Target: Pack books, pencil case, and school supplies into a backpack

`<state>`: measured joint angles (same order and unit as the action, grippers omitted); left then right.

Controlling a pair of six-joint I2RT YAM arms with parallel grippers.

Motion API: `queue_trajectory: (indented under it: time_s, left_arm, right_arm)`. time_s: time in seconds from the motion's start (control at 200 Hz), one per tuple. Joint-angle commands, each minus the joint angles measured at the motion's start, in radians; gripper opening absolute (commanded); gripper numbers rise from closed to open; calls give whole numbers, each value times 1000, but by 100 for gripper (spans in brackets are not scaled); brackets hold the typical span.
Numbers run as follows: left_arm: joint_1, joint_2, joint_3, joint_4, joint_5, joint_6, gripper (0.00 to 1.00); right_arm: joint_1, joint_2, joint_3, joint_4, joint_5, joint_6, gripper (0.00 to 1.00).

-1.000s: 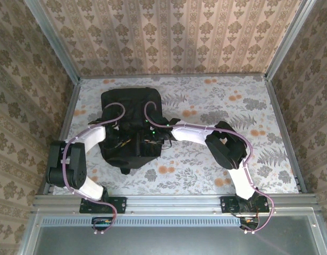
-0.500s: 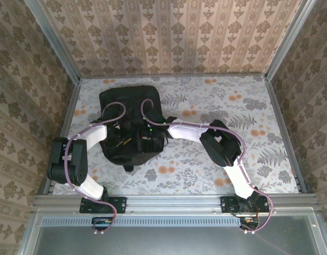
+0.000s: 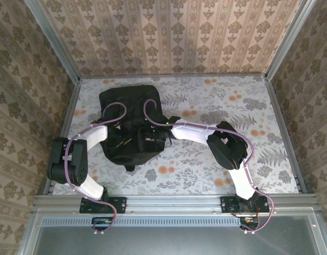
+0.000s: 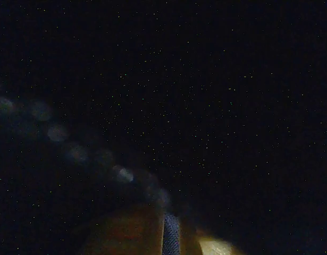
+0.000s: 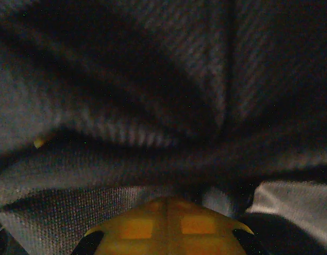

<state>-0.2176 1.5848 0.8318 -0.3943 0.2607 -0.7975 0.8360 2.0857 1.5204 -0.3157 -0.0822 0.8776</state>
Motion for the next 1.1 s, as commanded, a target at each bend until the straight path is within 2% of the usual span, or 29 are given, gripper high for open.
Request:
queue_trajectory:
  time_s: [0.0, 0.12, 0.14, 0.205, 0.25, 0.405, 0.54, 0.78, 0.835, 0.9, 0.97, 1.035, 1.095]
  left_arm:
    - [-22, 89, -70, -104, -11, -22, 14]
    - [-23, 87, -71, -99, -8, -23, 14]
    - [-23, 87, -72, -98, -8, -23, 14]
    - [-23, 88, -72, -100, -6, -22, 14]
    - [-23, 86, -72, -101, -8, -20, 14]
    - [-23, 87, -71, -100, -8, -17, 14]
    - [-23, 93, -67, -98, -5, -17, 14]
    - [-27, 107, -66, -87, 9, -24, 14]
    - [-29, 113, -66, -87, 10, -25, 14]
    - [-34, 116, -71, -82, 11, -28, 14]
    - [-34, 121, -70, -86, 8, -30, 13]
    - [-34, 122, -67, -93, -2, -29, 13]
    - [-33, 122, -62, -107, -16, -28, 13]
  right_arm:
    - [6, -29, -19, -43, 47, 11, 0]
    - [5, -42, -23, -62, 72, -9, 1]
    - [6, -41, -20, -66, 73, -14, 6]
    - [5, -39, -5, -89, 86, -37, 32]
    - [5, -42, -2, -97, 96, -47, 39]
    - [6, -32, 22, -107, 108, -61, 48]
    - [15, 30, 83, -162, 131, -62, 51]
    - [32, 193, 206, -279, 135, -61, 48]
    - [40, 226, 229, -304, 140, -69, 45]
    - [50, 251, 243, -334, 155, -73, 35]
    - [52, 247, 231, -334, 165, -79, 15]
    - [53, 222, 210, -319, 178, -92, 2]
    - [50, 182, 185, -296, 191, -105, 0]
